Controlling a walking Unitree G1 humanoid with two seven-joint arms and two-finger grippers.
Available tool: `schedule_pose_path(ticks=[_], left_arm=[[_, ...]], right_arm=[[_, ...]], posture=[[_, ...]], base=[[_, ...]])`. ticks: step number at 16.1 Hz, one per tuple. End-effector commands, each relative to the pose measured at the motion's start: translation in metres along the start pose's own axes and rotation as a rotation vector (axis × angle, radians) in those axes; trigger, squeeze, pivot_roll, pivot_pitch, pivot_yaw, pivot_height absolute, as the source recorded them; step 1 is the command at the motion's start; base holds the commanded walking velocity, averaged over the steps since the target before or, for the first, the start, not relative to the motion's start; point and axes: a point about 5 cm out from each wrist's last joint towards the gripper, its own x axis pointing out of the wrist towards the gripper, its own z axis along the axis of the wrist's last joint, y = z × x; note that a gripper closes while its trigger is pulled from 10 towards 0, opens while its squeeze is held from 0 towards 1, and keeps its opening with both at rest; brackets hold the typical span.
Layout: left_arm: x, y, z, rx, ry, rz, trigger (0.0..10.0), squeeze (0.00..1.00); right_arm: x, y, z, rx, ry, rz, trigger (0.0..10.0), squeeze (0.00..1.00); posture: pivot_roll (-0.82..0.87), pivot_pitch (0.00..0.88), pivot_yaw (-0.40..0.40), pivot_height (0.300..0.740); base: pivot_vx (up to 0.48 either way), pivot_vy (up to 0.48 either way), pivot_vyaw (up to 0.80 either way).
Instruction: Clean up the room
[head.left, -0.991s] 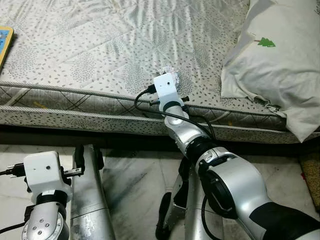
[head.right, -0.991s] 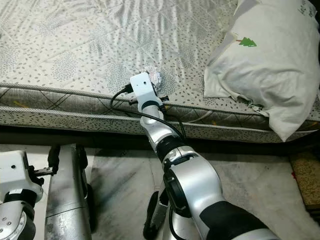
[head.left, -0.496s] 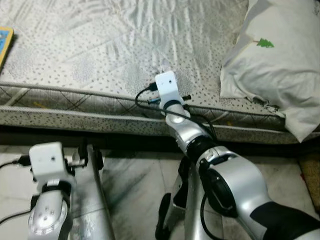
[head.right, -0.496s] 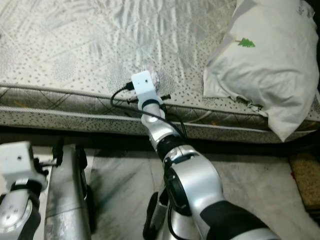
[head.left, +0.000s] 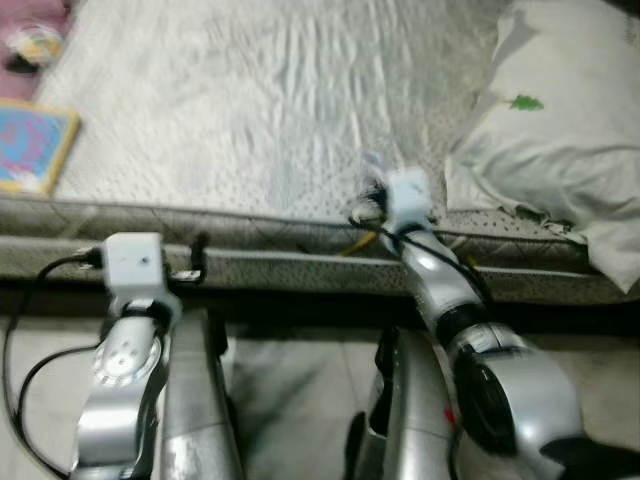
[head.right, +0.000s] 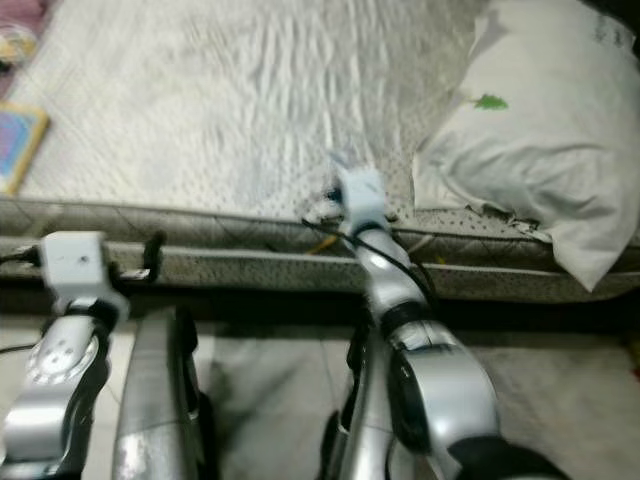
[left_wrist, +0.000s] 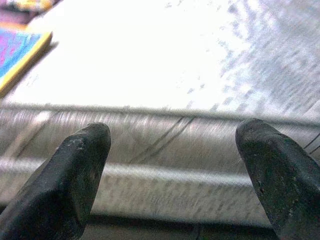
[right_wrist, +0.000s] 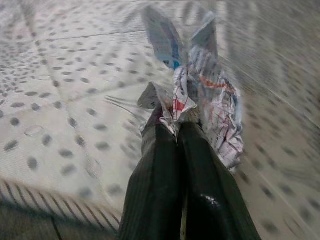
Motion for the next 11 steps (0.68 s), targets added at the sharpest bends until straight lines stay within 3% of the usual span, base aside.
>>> schedule_pose_path(ticks=[1,2,5,8,9,10,11], left_arm=[[0.004,-0.005,-0.004,0.002,0.005,-0.035,10.0,0.00],[0.006,-0.006,-0.004,0.004,0.003,-0.042,10.0,0.00],[0.013,-0.011,-0.009,-0.014,-0.003,-0.090,10.0,0.00],[0.015,-0.012,-0.009,-0.024,-0.019,-0.093,10.0,0.00],[0.015,-0.012,-0.011,-0.041,-0.015,-0.094,10.0,0.00],[0.014,-0.012,-0.013,-0.027,-0.014,-0.098,10.0,0.00],[0.013,-0.013,-0.016,-0.028,-0.013,-0.095,10.0,0.00]], right_arm=[[-0.013,-0.010,-0.007,0.027,-0.025,0.011,0.0,0.00],[-0.017,-0.011,-0.010,0.031,-0.029,0.013,0.0,0.00],[-0.079,-0.015,-0.026,0.009,-0.081,0.007,0.0,0.00],[-0.106,-0.015,-0.032,-0.015,-0.087,-0.068,0.0,0.00],[-0.110,-0.014,-0.031,0.002,-0.077,-0.080,3.9,0.00],[-0.113,-0.013,-0.026,0.058,-0.075,-0.092,10.0,0.00],[-0.117,-0.011,-0.019,0.084,-0.094,-0.093,10.0,0.00]], posture=[[0.06,0.021,-0.049,0.483],[0.06,0.017,-0.046,0.483],[0.01,0.000,-0.007,0.483],[0.00,0.000,-0.010,0.483],[0.00,0.000,-0.010,0.483],[-0.01,0.000,-0.013,0.483],[-0.02,0.000,-0.014,0.483]], base=[[0.000,0.000,0.00],[0.000,0.000,0.00],[0.000,0.000,0.00],[0.000,0.000,0.00],[0.000,0.000,0.00],[0.000,0.000,0.00],[0.000,0.000,0.00]])
